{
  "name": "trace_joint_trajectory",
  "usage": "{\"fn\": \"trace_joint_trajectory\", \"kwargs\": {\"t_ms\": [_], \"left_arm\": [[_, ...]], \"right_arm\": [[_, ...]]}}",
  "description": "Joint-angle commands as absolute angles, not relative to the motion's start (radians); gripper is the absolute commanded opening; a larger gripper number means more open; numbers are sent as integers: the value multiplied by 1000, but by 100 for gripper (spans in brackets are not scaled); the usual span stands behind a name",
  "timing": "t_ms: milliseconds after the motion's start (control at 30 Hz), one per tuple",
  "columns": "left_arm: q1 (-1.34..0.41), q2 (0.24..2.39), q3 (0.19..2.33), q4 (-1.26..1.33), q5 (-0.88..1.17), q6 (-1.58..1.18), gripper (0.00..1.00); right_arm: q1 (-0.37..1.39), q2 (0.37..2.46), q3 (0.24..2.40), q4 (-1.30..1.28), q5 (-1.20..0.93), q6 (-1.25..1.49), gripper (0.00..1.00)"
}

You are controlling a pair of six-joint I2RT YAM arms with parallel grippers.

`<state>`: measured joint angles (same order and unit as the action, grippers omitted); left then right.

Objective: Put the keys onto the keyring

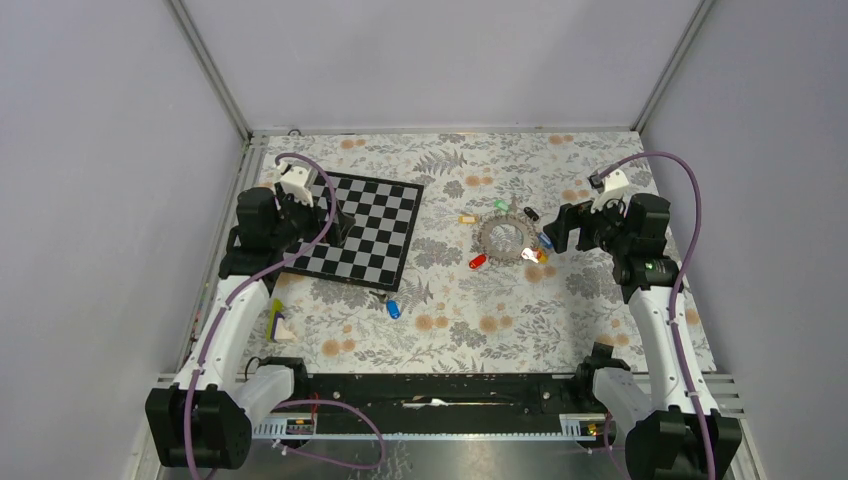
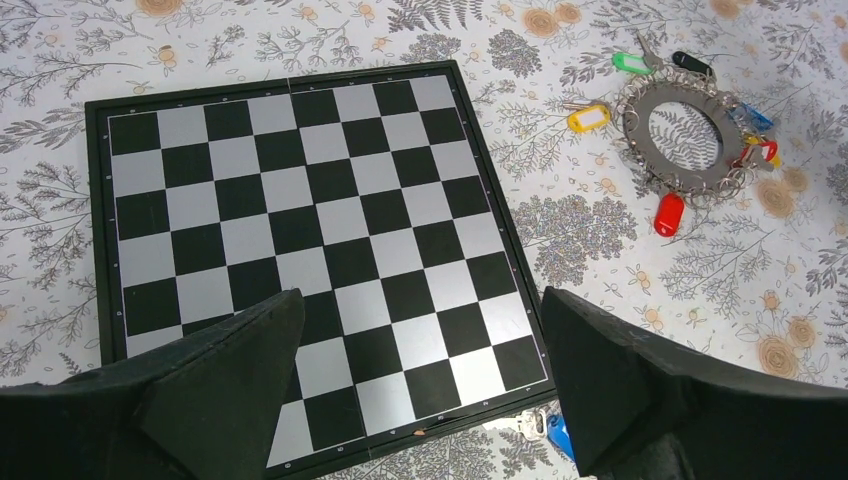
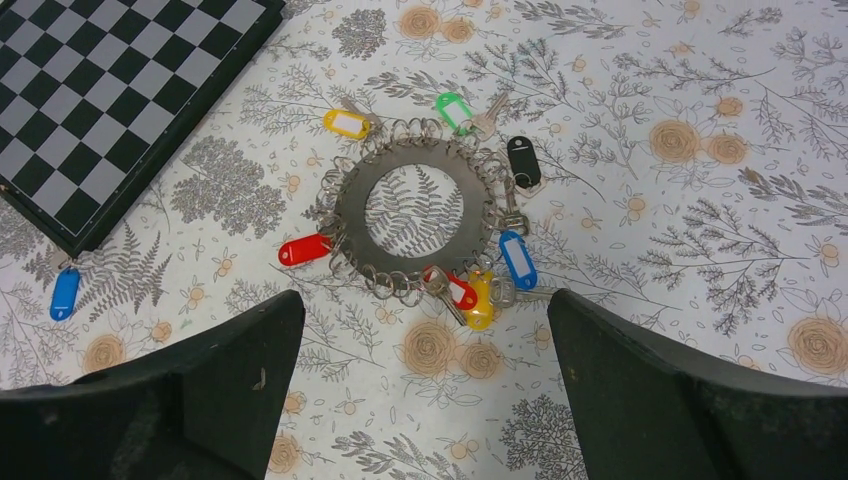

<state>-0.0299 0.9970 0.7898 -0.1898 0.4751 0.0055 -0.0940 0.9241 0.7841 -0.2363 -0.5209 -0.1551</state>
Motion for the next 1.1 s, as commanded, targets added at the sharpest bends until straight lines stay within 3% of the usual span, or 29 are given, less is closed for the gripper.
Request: {"fn": "trace_joint_trajectory", "kwargs": {"t_ms": [0,1067], "left_arm": [[-19,984,778,-150,473,27,99],[-47,1047,796,-188,419,66,99]], "right_arm": [[-101,908,786,-227,-513,-177,100],[-106,976,804,-259,-593,-223,100]]}}
